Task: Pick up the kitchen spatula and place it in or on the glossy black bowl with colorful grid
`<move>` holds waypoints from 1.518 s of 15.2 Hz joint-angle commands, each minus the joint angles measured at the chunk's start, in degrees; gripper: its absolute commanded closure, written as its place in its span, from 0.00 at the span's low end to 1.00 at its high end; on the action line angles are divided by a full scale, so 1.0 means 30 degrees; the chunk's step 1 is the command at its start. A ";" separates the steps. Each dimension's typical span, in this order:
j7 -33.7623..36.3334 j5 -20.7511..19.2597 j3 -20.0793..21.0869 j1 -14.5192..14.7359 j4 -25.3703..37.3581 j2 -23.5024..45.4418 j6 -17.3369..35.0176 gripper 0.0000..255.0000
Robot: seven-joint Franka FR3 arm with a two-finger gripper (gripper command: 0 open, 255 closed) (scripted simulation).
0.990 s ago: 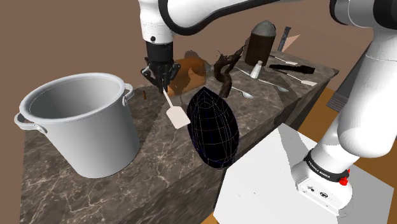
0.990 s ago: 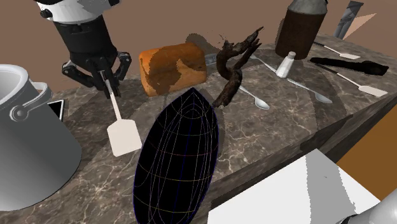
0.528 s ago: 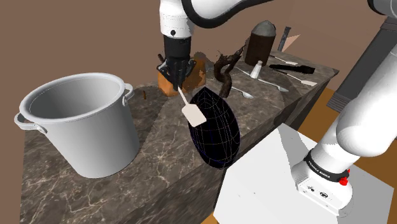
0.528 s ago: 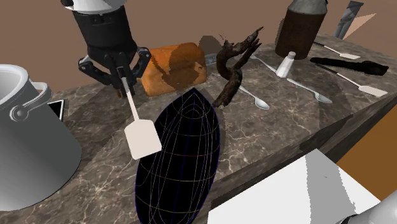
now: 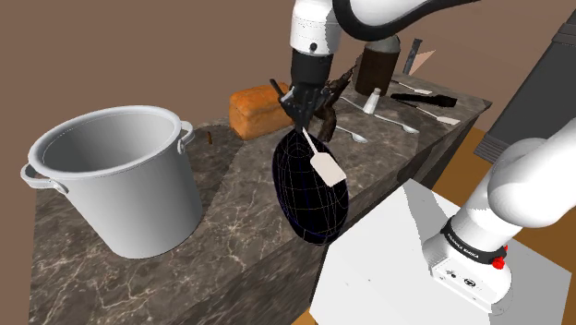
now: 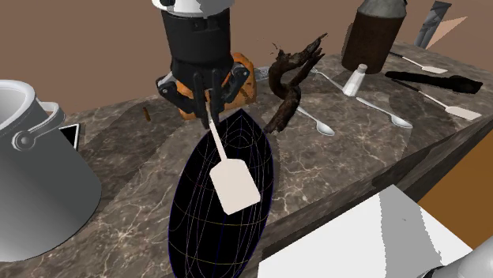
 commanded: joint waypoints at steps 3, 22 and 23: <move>-0.0536 0.0624 -0.0397 0.0307 -0.1806 -0.1533 0.0332 1.00; -0.0299 0.0656 0.0253 0.0332 -0.4615 -0.0571 0.4070 1.00; -0.0299 0.0656 0.0253 0.0332 -0.4615 -0.0571 0.4070 1.00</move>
